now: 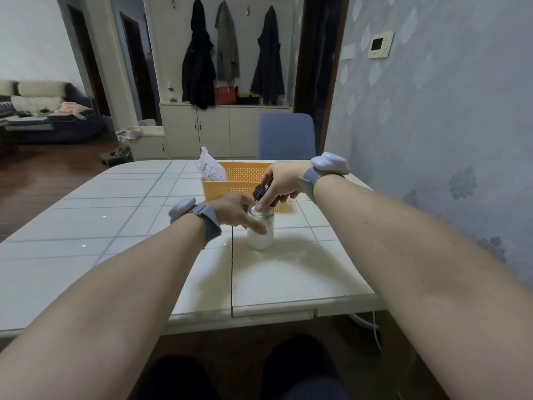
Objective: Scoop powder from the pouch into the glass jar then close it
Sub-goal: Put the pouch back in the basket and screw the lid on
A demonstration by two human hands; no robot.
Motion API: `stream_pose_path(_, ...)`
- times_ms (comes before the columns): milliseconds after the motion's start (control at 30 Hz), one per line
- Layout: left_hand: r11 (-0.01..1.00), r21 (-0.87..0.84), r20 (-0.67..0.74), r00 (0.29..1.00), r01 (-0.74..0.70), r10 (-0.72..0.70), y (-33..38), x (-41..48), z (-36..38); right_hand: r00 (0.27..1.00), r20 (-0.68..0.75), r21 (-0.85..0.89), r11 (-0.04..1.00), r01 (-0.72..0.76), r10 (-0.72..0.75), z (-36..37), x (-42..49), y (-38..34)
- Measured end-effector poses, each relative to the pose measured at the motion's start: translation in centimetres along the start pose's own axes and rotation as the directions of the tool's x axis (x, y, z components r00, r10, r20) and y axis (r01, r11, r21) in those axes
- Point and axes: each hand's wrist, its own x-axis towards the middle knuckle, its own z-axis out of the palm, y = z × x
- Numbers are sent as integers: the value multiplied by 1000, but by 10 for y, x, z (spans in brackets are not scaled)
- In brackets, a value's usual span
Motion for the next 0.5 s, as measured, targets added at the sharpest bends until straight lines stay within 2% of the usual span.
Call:
stream_pose_path(200, 994, -103, -62, 998, -27, 21, -15, 19, 9, 997, -66, -19, 999, 38, -39, 8, 16, 4)
stream_pose_path(333, 983, -175, -18, 999, -53, 51, -26, 24, 12, 997, -25, -9, 998, 66, -66, 16, 21, 5)
stream_pose_path(500, 985, -164, -14, 999, -49, 48, -28, 25, 12, 995, 57, -28, 996, 82, -80, 19, 21, 6)
